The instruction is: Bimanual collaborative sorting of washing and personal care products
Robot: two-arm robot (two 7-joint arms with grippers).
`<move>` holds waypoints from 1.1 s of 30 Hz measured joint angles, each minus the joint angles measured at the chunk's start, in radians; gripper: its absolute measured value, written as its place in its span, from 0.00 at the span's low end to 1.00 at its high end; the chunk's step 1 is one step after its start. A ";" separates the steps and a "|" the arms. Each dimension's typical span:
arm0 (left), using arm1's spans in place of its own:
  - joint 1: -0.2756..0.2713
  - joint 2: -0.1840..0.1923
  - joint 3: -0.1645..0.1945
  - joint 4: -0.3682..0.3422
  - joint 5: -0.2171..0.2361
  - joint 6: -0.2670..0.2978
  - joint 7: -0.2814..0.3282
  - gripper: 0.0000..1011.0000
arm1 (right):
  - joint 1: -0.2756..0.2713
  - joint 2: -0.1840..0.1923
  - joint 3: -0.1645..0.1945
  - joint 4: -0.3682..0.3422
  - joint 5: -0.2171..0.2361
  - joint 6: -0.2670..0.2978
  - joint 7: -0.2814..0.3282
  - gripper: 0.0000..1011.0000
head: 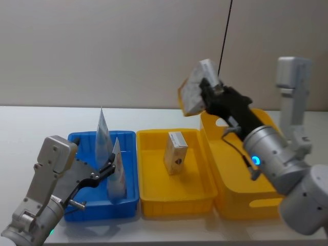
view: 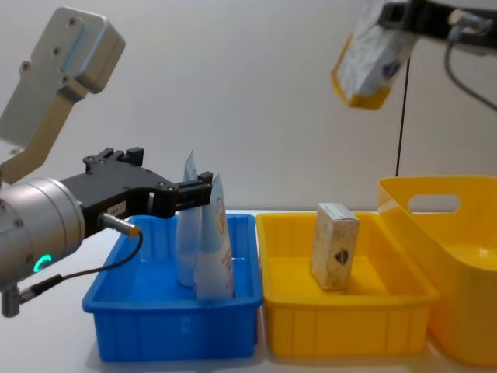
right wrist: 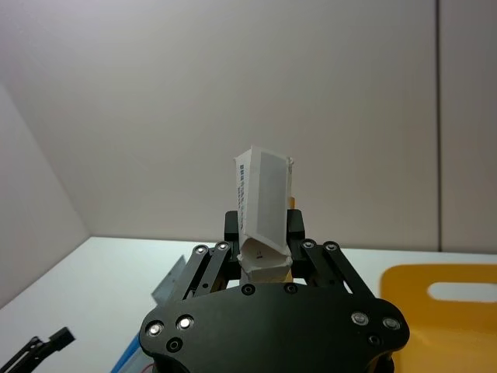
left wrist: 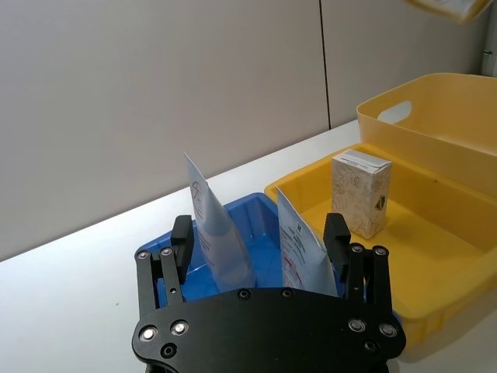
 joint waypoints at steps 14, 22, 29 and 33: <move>0.000 0.000 0.000 0.000 0.000 0.000 0.000 0.99 | -0.083 0.106 0.102 -0.099 -0.008 -0.002 -0.005 0.30; 0.000 0.000 0.000 0.000 0.000 0.000 0.000 0.99 | -0.114 0.145 0.122 -0.099 -0.038 -0.003 -0.021 0.30; 0.000 0.000 0.000 0.000 0.000 0.000 0.000 0.99 | -0.119 0.159 0.123 -0.067 -0.071 -0.003 -0.043 0.30; 0.000 0.000 0.000 0.000 0.000 0.000 0.000 0.99 | -0.110 0.159 0.120 -0.040 -0.088 -0.003 -0.056 0.30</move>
